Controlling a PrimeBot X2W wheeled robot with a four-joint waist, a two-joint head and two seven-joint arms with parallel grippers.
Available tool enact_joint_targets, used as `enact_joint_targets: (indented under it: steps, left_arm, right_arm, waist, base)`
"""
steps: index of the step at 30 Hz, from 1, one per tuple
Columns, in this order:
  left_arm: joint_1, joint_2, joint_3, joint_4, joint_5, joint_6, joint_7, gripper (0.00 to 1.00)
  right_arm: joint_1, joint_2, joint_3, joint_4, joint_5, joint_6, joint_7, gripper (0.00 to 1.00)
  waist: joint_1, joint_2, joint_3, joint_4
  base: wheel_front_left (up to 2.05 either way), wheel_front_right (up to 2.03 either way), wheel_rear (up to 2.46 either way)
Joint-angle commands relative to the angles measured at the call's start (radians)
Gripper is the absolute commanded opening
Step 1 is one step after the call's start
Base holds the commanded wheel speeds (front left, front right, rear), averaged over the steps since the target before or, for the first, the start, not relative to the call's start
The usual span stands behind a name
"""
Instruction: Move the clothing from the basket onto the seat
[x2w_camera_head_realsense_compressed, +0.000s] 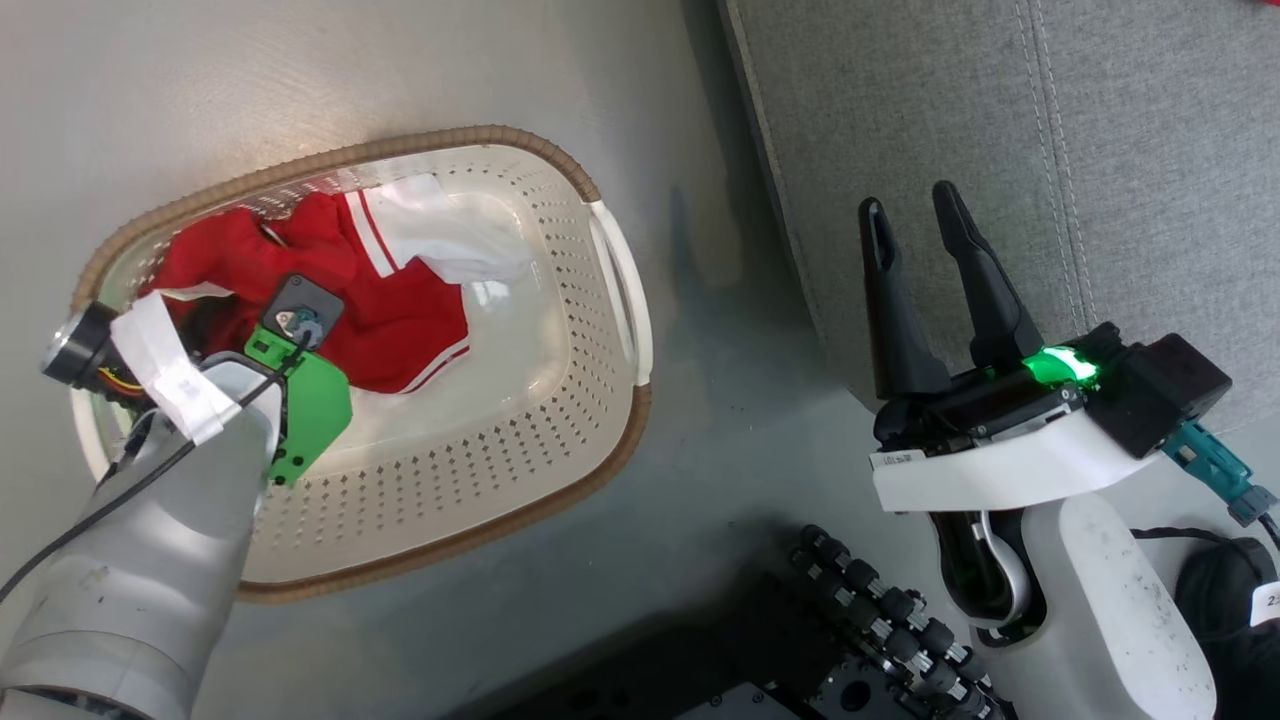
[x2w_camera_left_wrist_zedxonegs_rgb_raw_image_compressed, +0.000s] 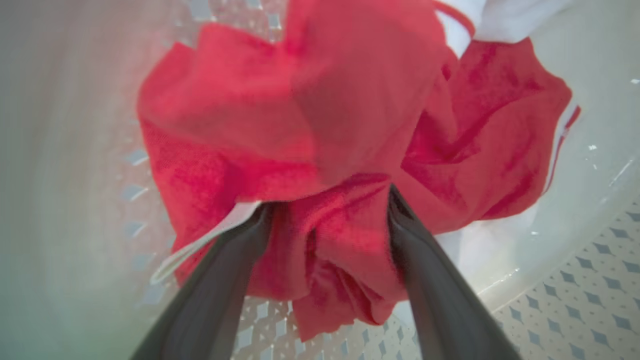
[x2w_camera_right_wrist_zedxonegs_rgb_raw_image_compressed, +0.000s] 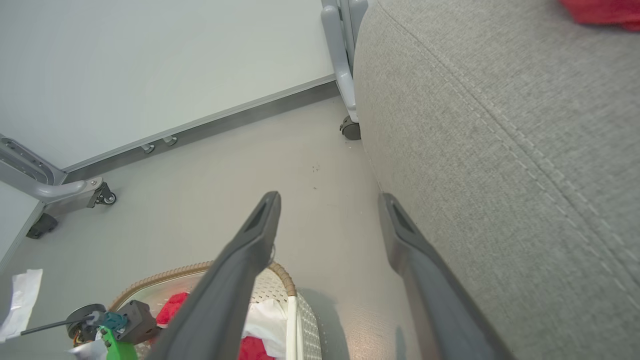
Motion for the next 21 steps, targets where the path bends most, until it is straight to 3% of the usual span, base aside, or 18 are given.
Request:
enact_joint_targets:
  steps: [1,2,3,5,13,21]
  left_arm:
    - [-0.006,0.012,0.002,0.010,-0.012,-0.003,0.012,1.00]
    - [-0.006,0.014,-0.002,0.011,-0.010,-0.002,0.023,0.96]
    - [-0.007,0.016,-0.003,0.011,-0.011,-0.003,0.026,0.53]
    - [-0.010,0.021,-0.007,0.009,-0.012,-0.004,0.031,0.00]
    - [-0.012,0.010,-0.020,0.012,-0.025,-0.020,0.020,0.00]
    - [0.017,-0.037,-0.008,0.011,-0.065,-0.043,-0.035,0.00]
  right_arm:
    - [-0.019,-0.001,0.003,-0.005,0.009,0.000,-0.003,1.00]
    - [-0.020,-0.001,0.005,-0.005,0.009,0.000,-0.003,1.00]
    - [-0.020,-0.001,0.006,-0.005,0.009,0.000,-0.003,1.00]
    - [-0.021,-0.001,0.007,-0.004,0.010,0.000,-0.003,1.00]
    - [-0.024,-0.001,-0.006,0.000,-0.005,0.000,-0.003,1.00]
    - [-0.017,-0.001,-0.013,0.017,-0.028,0.000,-0.003,1.00]
  waist:
    - [0.0000,-0.0001,0.008,-0.007]
    - [0.0000,-0.0001,0.011,-0.009]
    - [0.0000,-0.0001,0.013,-0.011]
    - [0.0000,-0.0001,0.015,-0.014]
    - [0.0000,-0.0001,0.004,-0.008]
    - [0.0000,-0.0001,-0.054,0.019]
  base:
    - [0.00,0.00,0.00]
    - [0.00,0.00,0.00]
    - [0.00,0.00,0.00]
    - [0.00,0.00,0.00]
    - [0.00,0.00,0.00]
    - [0.00,0.00,0.00]
